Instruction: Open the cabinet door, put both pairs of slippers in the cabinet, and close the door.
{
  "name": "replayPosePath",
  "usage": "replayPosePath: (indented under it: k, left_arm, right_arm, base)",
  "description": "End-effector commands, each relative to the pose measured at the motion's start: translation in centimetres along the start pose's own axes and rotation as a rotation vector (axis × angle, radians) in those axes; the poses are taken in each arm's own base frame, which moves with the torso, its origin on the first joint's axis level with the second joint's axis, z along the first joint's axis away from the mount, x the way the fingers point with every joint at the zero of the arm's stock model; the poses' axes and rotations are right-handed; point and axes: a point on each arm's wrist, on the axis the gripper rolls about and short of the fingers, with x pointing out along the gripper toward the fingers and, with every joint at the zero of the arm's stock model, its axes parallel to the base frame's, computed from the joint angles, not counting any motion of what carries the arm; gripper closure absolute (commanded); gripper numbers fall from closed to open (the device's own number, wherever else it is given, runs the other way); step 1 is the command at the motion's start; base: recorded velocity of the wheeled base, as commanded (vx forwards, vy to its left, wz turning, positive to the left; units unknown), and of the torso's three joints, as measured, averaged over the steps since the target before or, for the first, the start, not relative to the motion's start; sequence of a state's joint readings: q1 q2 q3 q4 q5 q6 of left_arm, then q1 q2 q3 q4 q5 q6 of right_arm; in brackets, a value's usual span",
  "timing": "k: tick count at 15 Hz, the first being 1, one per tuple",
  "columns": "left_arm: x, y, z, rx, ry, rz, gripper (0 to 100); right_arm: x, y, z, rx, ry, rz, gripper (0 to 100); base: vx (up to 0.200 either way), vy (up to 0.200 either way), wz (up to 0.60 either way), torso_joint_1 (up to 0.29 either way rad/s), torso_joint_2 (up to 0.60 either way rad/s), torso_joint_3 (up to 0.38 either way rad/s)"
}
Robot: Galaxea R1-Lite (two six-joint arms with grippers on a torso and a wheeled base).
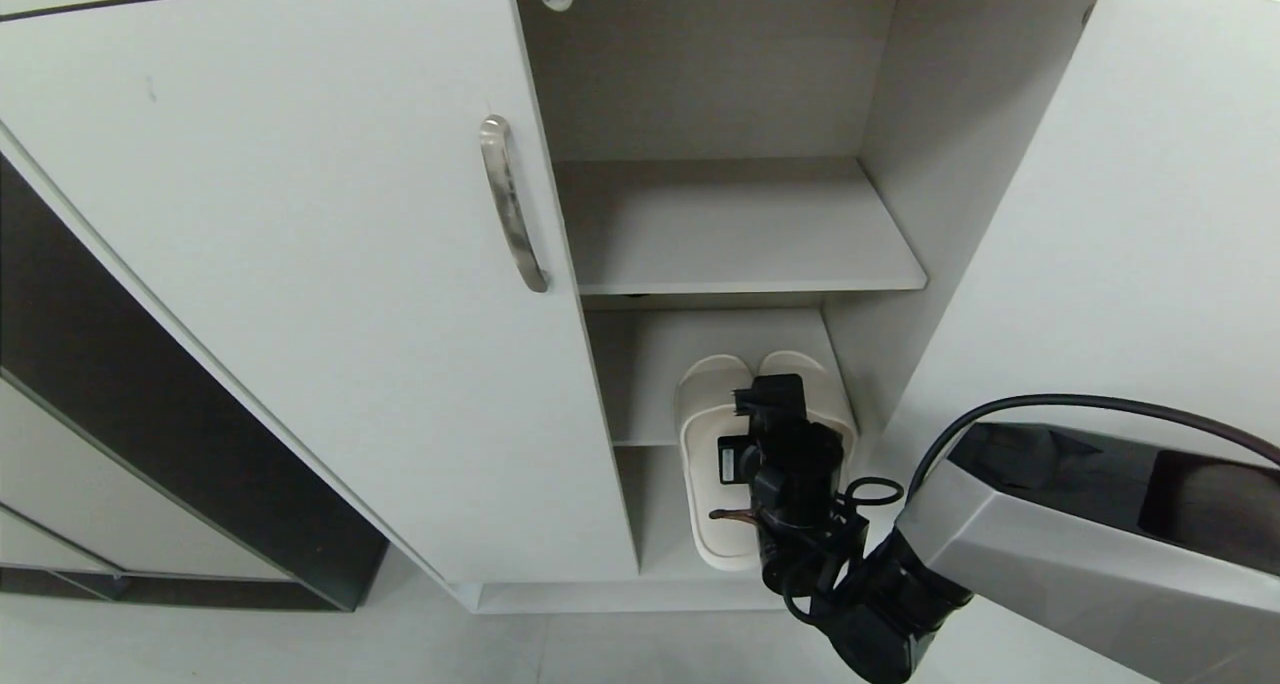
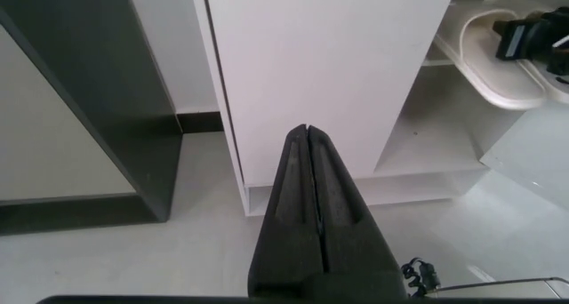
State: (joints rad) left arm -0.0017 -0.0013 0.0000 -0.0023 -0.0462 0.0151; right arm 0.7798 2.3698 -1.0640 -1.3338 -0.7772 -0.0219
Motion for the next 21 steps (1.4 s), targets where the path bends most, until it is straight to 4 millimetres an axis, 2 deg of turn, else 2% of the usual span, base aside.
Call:
replayPosePath:
  k: [1, 4, 8, 12, 15, 21]
  left_arm:
    - [0.0, 0.0, 0.0, 0.0, 0.002, 0.0, 100]
    - [0.0, 0.0, 0.0, 0.0, 0.001, 0.0, 100]
    - [0.0, 0.0, 0.0, -0.001, 0.002, -0.001, 100]
    - [0.0, 0.0, 0.0, -0.003, 0.002, 0.002, 100]
    - [0.0, 0.0, 0.0, -0.003, 0.002, 0.002, 100]
    - [0.0, 0.0, 0.0, -0.003, 0.002, 0.003, 100]
  right_arm:
    - [1.4, 0.2, -0.3, 0.016, -0.019, -0.008, 100]
    - [4.1, 0.2, 0.4, 0.018, -0.022, -0.046, 100]
    - [6.3, 0.9, 2.4, 0.016, -0.022, -0.041, 100]
    - [8.5, 1.6, 3.1, 0.033, -0.042, -0.059, 100]
    - [9.4, 1.9, 3.3, 0.034, -0.044, -0.065, 100]
    - [9.8, 2.0, 2.7, 0.025, -0.034, -0.069, 100]
  base:
    - [0.0, 0.0, 0.0, 0.0, 0.0, 0.0]
    - [0.0, 0.0, 0.0, 0.0, 0.0, 0.0]
    - [0.0, 0.0, 0.0, 0.0, 0.0, 0.0]
    - [0.0, 0.0, 0.0, 0.0, 0.0, 0.0]
    - [0.0, 0.0, 0.0, 0.0, 0.0, 0.0]
    - [0.0, 0.0, 0.0, 0.0, 0.0, 0.0]
